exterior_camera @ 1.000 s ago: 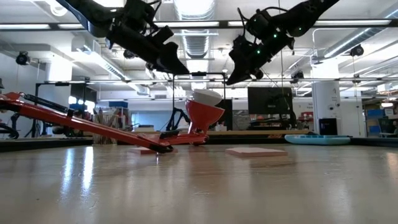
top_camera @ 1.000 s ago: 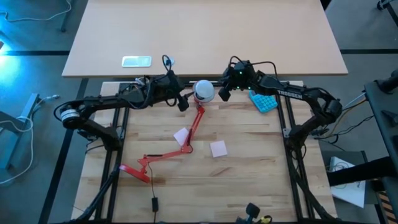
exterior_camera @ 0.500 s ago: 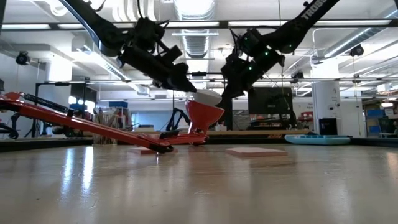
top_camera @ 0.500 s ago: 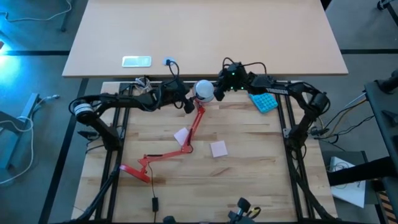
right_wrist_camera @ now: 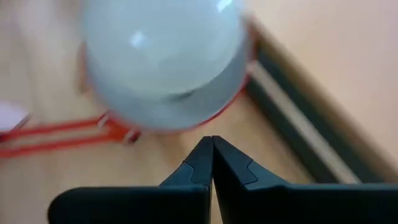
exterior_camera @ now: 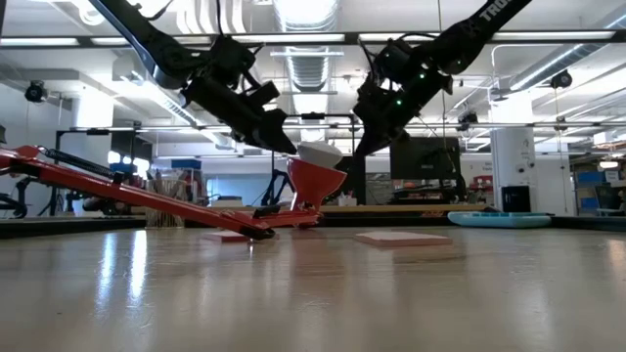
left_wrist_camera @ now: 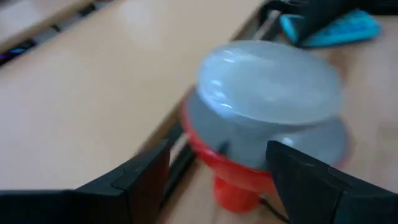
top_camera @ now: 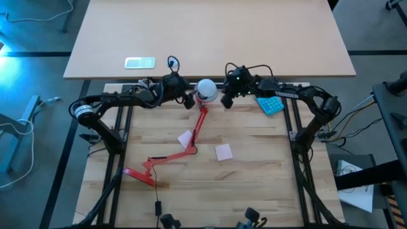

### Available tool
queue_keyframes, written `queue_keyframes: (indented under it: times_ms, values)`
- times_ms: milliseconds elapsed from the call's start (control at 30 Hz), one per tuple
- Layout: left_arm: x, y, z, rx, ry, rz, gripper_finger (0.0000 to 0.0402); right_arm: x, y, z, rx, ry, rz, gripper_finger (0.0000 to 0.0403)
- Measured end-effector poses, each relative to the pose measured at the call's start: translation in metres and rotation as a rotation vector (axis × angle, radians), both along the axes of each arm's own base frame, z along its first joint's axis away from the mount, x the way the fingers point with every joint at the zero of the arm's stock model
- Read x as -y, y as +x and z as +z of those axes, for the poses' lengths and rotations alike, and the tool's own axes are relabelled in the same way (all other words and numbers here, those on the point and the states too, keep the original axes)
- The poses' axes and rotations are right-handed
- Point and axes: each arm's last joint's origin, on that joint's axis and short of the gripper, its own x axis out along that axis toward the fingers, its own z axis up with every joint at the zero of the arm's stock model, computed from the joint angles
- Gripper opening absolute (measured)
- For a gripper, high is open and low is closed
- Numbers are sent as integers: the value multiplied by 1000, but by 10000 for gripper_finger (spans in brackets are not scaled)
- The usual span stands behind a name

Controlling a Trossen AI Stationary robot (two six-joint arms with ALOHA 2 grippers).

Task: Screw lightbulb
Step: Insert the lightbulb into the red lamp

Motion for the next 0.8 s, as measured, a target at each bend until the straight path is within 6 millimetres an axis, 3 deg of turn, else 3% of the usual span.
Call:
queue_keyframes:
  times_ms: [233,800]
  values:
    - [14,9,-2,-1,-20,-82,258,17,6,10,149,-121,-62,2]
    - [7,5,0,-15,38,-22,258,9,11,2,139,-32,31,2]
